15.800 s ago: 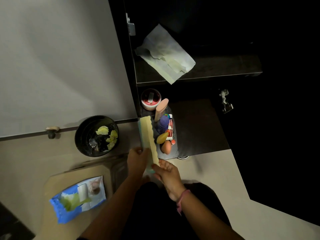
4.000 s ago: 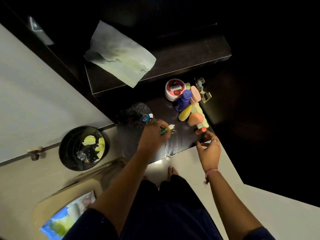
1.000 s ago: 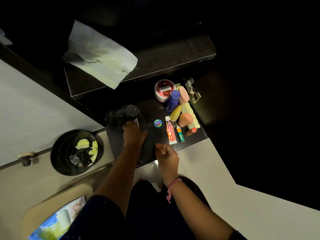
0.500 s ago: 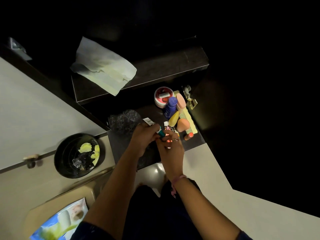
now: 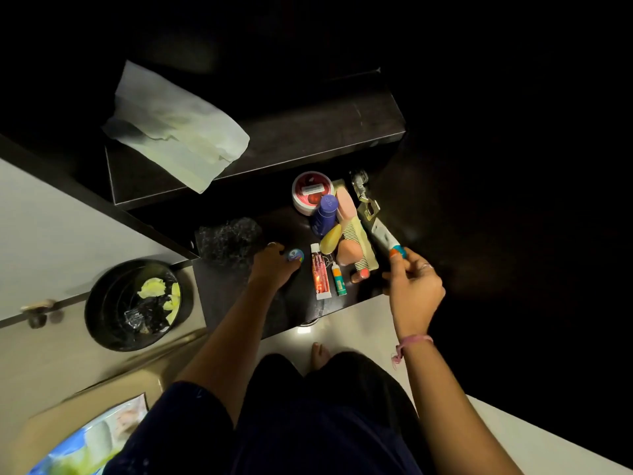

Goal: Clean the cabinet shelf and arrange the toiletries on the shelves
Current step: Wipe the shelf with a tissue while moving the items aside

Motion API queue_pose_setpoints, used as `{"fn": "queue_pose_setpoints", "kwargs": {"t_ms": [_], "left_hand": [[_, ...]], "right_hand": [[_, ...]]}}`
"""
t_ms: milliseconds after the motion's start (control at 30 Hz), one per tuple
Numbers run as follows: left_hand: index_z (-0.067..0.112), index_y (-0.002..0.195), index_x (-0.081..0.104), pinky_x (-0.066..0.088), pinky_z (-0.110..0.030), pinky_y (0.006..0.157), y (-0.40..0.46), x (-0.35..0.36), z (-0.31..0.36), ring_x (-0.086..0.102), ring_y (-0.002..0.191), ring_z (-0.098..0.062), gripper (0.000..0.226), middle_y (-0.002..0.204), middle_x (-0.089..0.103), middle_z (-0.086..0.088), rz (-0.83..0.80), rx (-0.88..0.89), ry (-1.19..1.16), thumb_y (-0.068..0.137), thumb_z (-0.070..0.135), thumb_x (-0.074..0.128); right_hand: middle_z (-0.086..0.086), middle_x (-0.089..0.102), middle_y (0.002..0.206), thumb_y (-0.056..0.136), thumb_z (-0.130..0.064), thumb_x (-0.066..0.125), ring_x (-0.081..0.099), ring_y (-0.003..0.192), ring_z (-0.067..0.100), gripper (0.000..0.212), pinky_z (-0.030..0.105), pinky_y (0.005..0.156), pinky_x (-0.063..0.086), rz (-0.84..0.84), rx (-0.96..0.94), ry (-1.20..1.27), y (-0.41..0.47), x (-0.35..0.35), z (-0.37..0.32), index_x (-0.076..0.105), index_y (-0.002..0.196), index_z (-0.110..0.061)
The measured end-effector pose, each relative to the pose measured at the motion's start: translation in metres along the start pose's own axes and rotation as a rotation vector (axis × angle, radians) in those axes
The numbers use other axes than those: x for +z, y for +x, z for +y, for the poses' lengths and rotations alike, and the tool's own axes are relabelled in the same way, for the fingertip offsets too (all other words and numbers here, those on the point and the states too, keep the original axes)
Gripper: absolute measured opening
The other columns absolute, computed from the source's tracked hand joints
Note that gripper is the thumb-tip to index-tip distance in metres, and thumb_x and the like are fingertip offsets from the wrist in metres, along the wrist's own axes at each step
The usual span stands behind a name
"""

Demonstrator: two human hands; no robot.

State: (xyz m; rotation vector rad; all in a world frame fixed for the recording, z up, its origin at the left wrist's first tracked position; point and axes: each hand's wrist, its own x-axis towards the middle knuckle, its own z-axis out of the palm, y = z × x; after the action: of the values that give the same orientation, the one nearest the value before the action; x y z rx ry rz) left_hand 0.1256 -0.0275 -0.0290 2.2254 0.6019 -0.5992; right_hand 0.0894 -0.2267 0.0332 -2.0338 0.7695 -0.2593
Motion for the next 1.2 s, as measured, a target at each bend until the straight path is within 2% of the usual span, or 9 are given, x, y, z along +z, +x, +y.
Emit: {"fn": "queue_pose_setpoints", "kwargs": {"t_ms": [133, 200, 400, 567, 667, 867, 933, 1033, 1200], "left_hand": [[0.001, 0.123, 0.054, 0.044, -0.031, 0.094, 0.008, 0.01, 0.009, 0.06, 0.111, -0.031, 0.052, 0.117, 0.063, -0.019, 0.091, 0.007, -0.046, 0.079, 0.023, 0.073], [-0.001, 0.112, 0.061, 0.047, -0.029, 0.086, 0.012, 0.014, 0.015, 0.063, 0.104, -0.031, 0.041, 0.11, 0.067, -0.02, 0.144, 0.048, -0.051, 0.08, 0.022, 0.071], [-0.003, 0.109, 0.061, 0.044, -0.024, 0.082, 0.026, 0.02, 0.038, 0.062, 0.105, -0.029, 0.036, 0.112, 0.066, -0.019, 0.225, 0.01, -0.203, 0.082, 0.018, 0.07], [-0.001, 0.115, 0.057, 0.039, -0.018, 0.08, 0.027, 0.025, 0.04, 0.062, 0.108, -0.026, 0.042, 0.111, 0.067, -0.018, 0.247, -0.054, -0.321, 0.083, 0.022, 0.07], [0.0, 0.113, 0.06, 0.041, -0.024, 0.09, 0.021, 0.024, 0.034, 0.062, 0.11, -0.025, 0.038, 0.11, 0.069, -0.016, 0.241, -0.065, -0.339, 0.083, 0.023, 0.069], [0.006, 0.095, 0.072, 0.048, -0.032, 0.087, 0.001, 0.02, 0.025, 0.066, 0.095, -0.026, 0.02, 0.098, 0.072, -0.012, 0.198, -0.021, -0.326, 0.083, 0.02, 0.063], [0.009, 0.095, 0.071, 0.049, -0.033, 0.087, -0.009, 0.017, 0.023, 0.066, 0.094, -0.026, 0.02, 0.097, 0.072, -0.011, 0.189, -0.032, -0.339, 0.081, 0.02, 0.062], [0.014, 0.102, 0.069, 0.049, -0.035, 0.093, -0.023, 0.011, 0.017, 0.067, 0.095, -0.023, 0.027, 0.101, 0.072, -0.006, 0.175, -0.071, -0.42, 0.077, 0.019, 0.061], [0.018, 0.09, 0.066, 0.052, -0.045, 0.092, -0.035, 0.0, 0.002, 0.068, 0.09, -0.028, 0.028, 0.085, 0.07, -0.006, 0.2, -0.115, -0.744, 0.063, 0.023, 0.061]], "right_hand": [[0.004, 0.07, 0.07, 0.088, -0.031, 0.06, 0.07, 0.072, 0.019, 0.031, 0.036, 0.081, 0.057, -0.033, 0.083, -0.073, 0.006, 0.014, 0.01, 0.068, 0.111, -0.01], [0.006, 0.071, 0.078, 0.088, -0.029, 0.06, 0.068, 0.08, 0.018, 0.032, 0.029, 0.085, 0.053, -0.03, 0.12, -0.083, 0.009, 0.019, 0.01, 0.067, 0.113, -0.01], [0.0, 0.068, 0.081, 0.088, -0.027, 0.062, 0.065, 0.071, 0.013, 0.02, 0.014, 0.065, 0.047, -0.102, 0.292, -0.005, 0.02, 0.037, 0.007, 0.069, 0.102, -0.014], [-0.001, 0.07, 0.079, 0.086, -0.029, 0.063, 0.068, 0.057, 0.026, 0.016, 0.034, 0.061, 0.057, -0.19, 0.454, 0.126, 0.026, 0.05, 0.013, 0.068, 0.097, -0.019], [0.0, 0.067, 0.089, 0.09, -0.027, 0.055, 0.06, 0.065, 0.011, 0.022, 0.025, 0.064, 0.048, -0.238, 0.447, 0.104, 0.03, 0.049, 0.017, 0.067, 0.104, -0.014], [0.002, 0.06, 0.08, 0.095, -0.023, 0.047, 0.052, 0.073, 0.015, 0.021, 0.029, 0.068, 0.039, -0.372, 0.451, 0.146, 0.031, 0.038, 0.018, 0.062, 0.083, -0.015], [0.008, 0.063, 0.102, 0.095, -0.022, 0.048, 0.057, 0.091, 0.018, 0.017, 0.028, 0.077, 0.043, -0.41, 0.459, 0.182, 0.03, 0.035, 0.017, 0.061, 0.101, -0.013], [0.007, 0.052, 0.131, 0.097, -0.017, 0.047, 0.05, 0.112, 0.014, 0.04, 0.023, 0.094, 0.039, -0.447, 0.473, 0.208, 0.028, 0.027, 0.008, 0.046, 0.135, -0.004], [0.009, 0.048, 0.14, 0.097, -0.018, 0.047, 0.048, 0.125, 0.02, 0.043, 0.027, 0.104, 0.037, -0.492, 0.391, 0.166, 0.021, 0.014, -0.009, 0.044, 0.137, -0.003]]}}
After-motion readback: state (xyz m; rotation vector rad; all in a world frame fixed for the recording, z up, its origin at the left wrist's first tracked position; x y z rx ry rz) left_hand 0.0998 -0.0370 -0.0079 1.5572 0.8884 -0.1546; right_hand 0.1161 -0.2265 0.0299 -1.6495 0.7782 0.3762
